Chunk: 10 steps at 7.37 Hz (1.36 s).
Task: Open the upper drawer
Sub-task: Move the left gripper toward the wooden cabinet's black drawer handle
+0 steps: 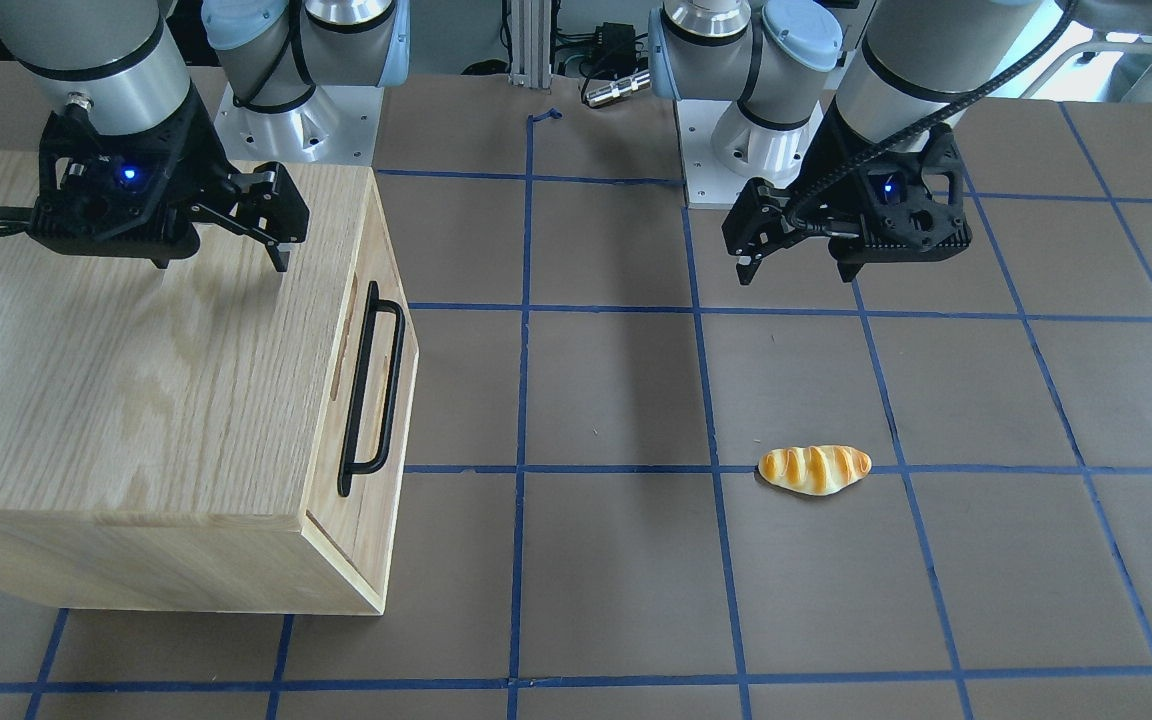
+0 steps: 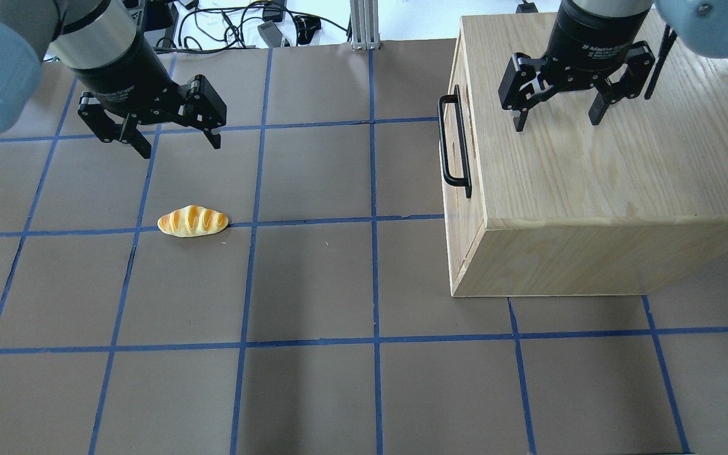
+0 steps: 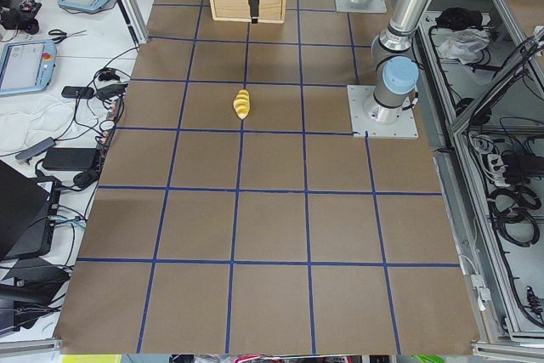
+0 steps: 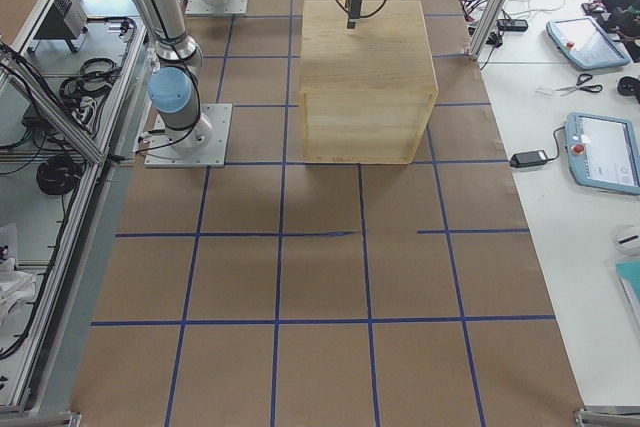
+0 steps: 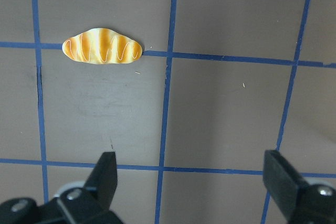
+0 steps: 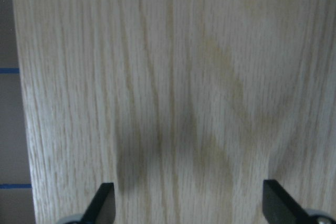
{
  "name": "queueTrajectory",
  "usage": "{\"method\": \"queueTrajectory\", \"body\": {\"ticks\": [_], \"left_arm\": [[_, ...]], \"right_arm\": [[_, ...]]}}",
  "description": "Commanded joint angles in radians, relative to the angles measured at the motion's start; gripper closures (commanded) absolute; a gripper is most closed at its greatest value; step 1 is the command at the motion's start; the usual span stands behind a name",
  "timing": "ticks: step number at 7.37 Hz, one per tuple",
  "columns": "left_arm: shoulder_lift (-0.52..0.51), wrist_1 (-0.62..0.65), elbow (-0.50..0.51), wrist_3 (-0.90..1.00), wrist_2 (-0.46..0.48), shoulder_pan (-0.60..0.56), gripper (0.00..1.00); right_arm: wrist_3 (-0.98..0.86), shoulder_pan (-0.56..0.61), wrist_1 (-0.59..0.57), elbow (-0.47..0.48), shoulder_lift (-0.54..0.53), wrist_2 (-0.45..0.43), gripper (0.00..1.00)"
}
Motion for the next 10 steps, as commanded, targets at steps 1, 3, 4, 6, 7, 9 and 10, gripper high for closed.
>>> {"method": "queueTrajectory", "body": {"ticks": [1, 3, 4, 6, 7, 9, 10], "left_arm": [[0.002, -0.002, 0.002, 0.000, -0.004, 0.003, 0.00], [-0.005, -0.002, 0.000, -0.003, -0.009, 0.004, 0.00], [-0.002, 0.000, 0.002, -0.009, -0.013, 0.006, 0.00], [-0.022, 0.007, -0.003, 0.000, -0.050, 0.001, 0.00], [-0.021, 0.009, -0.002, 0.000, -0.052, -0.006, 0.00], [-0.018, 0.018, 0.000, -0.009, -0.049, -0.008, 0.00], [-0.022, 0.035, 0.000, -0.014, -0.050, -0.009, 0.00]], "right_arm": [[-0.001, 0.000, 0.000, 0.000, 0.000, 0.000, 0.00], [-0.001, 0.000, 0.000, 0.000, 0.000, 0.000, 0.00], [0.000, 0.000, 0.000, 0.000, 0.000, 0.000, 0.00], [0.000, 0.000, 0.000, 0.000, 0.000, 0.000, 0.00], [0.000, 0.000, 0.000, 0.000, 0.000, 0.000, 0.00], [-0.001, 0.000, 0.000, 0.000, 0.000, 0.000, 0.00], [-0.001, 0.000, 0.000, 0.000, 0.000, 0.000, 0.00]]}}
